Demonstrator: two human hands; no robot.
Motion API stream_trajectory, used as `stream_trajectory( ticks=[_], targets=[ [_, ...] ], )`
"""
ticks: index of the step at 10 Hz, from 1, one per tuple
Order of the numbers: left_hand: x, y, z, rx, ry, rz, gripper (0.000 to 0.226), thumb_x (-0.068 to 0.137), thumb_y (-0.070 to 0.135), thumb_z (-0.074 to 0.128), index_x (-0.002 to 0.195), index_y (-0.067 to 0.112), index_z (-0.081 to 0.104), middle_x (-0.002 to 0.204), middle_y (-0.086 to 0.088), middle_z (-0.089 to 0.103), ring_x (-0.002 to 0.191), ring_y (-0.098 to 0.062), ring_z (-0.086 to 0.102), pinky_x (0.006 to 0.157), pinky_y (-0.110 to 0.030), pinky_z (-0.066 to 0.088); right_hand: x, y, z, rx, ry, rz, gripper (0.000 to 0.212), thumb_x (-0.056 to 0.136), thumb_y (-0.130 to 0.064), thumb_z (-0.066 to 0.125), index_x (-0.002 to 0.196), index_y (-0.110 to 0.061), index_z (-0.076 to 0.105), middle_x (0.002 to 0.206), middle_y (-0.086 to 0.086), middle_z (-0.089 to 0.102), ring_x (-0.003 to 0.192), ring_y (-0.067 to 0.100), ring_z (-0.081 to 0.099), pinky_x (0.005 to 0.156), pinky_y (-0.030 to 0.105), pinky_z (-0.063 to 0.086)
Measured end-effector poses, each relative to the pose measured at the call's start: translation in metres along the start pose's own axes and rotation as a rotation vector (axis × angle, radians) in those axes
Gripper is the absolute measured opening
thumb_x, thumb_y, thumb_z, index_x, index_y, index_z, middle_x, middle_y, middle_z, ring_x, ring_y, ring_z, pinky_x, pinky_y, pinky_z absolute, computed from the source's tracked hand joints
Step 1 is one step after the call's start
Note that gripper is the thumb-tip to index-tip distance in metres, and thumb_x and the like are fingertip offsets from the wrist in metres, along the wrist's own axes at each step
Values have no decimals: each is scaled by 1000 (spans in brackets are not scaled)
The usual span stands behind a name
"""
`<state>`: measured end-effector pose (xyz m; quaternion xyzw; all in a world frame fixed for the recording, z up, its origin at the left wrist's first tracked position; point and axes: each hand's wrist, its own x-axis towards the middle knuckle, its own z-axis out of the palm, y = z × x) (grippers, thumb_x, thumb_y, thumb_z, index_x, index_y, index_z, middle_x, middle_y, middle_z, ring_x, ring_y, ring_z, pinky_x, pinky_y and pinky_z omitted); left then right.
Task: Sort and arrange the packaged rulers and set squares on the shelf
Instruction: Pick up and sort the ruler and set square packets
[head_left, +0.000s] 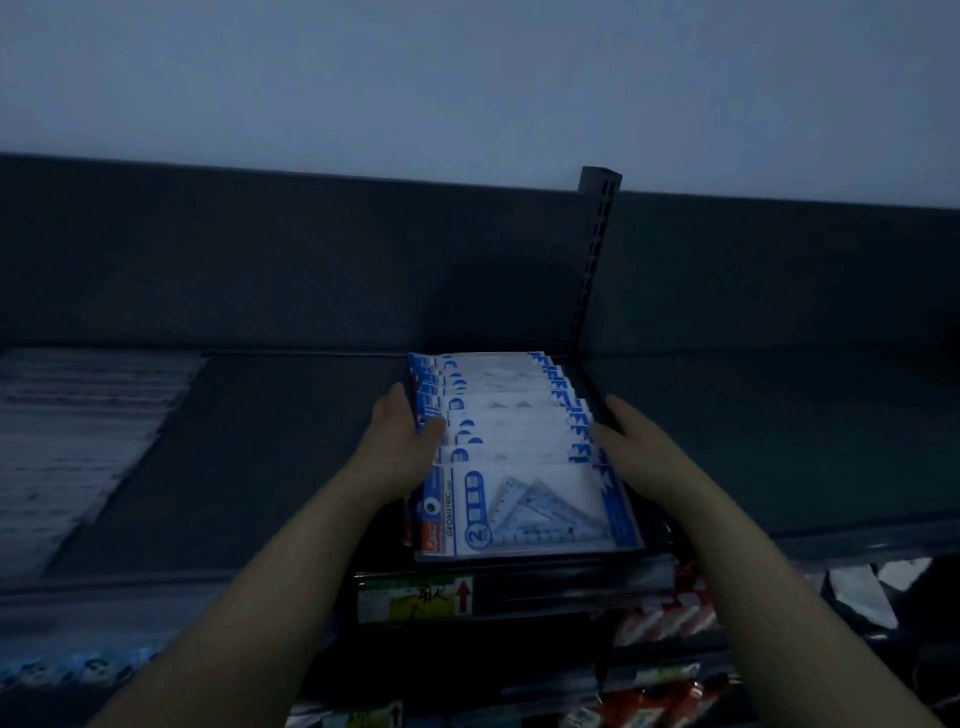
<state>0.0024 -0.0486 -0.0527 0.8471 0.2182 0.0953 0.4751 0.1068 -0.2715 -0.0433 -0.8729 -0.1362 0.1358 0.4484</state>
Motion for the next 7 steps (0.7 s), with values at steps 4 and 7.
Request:
stream_trajectory(
  ticks=[4, 7],
  targets=[
    [51, -16, 18, 30, 81, -44, 63, 96, 31, 47, 147, 5, 20, 154, -12, 21, 137, -30, 28, 113, -43, 31, 39, -11, 13, 154, 42, 54, 63, 98, -31, 47, 151, -16, 18, 155, 0, 26, 138, 19, 32, 114, 33, 27],
    [47, -12, -2, 72, 60, 42, 32, 95, 34, 45, 117, 11, 50, 126, -8, 52, 106, -23, 55, 95, -42, 47, 31, -27, 19, -77, 141, -142, 35, 97, -12, 48, 130, -1, 50, 129, 14, 54, 98, 14, 49, 81, 19, 37]
  ],
)
